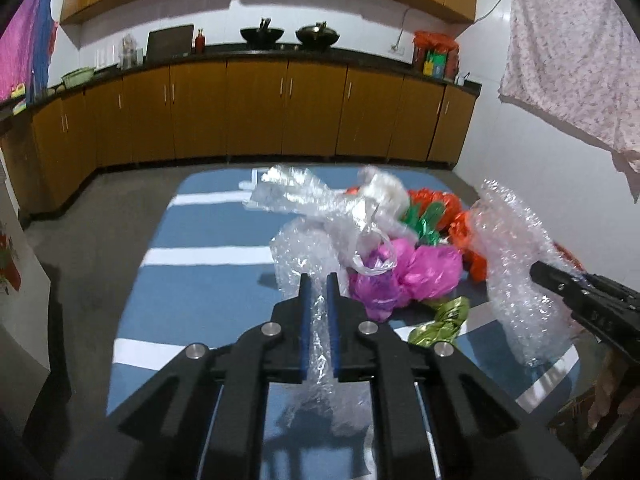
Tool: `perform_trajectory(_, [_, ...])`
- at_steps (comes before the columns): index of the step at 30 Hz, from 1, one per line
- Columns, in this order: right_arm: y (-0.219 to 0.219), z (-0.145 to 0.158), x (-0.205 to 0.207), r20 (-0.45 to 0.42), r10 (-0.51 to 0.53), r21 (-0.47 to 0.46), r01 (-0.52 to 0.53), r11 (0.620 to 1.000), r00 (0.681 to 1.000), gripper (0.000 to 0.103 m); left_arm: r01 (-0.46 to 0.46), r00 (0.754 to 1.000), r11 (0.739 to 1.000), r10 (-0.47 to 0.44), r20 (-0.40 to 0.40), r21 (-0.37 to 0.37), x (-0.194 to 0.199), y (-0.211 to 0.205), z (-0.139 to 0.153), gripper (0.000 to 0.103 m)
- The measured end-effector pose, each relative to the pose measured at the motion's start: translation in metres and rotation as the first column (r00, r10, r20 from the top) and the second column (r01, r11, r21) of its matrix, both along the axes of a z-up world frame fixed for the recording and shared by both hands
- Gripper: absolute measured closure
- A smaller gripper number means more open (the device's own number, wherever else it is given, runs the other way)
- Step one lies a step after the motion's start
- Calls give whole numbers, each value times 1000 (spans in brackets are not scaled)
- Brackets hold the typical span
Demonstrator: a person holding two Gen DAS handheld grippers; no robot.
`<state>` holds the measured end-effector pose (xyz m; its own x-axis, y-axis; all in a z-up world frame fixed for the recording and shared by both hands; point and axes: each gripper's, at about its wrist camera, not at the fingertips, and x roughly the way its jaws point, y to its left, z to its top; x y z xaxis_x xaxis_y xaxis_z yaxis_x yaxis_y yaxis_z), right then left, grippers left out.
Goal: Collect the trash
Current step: 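Grasp the bubble wrap with the left tool while the right tool grasps another bubble wrap, then carry both bubble wraps over the basket and open both tools to drop them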
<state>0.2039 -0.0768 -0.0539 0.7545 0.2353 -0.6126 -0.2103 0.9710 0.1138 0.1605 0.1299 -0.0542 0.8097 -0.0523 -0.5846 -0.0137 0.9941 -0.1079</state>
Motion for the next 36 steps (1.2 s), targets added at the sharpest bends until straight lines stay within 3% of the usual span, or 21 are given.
perform_trajectory(18, [-10, 24, -16, 71, -9, 37, 7, 999, 997, 85, 5, 987, 1000, -7, 160, 8, -31, -14, 61, 97])
perform_trajectory(36, [-35, 37, -22, 117, -39, 73, 31, 997, 992, 85, 47, 963, 999, -46, 267, 1, -46, -29, 97, 97])
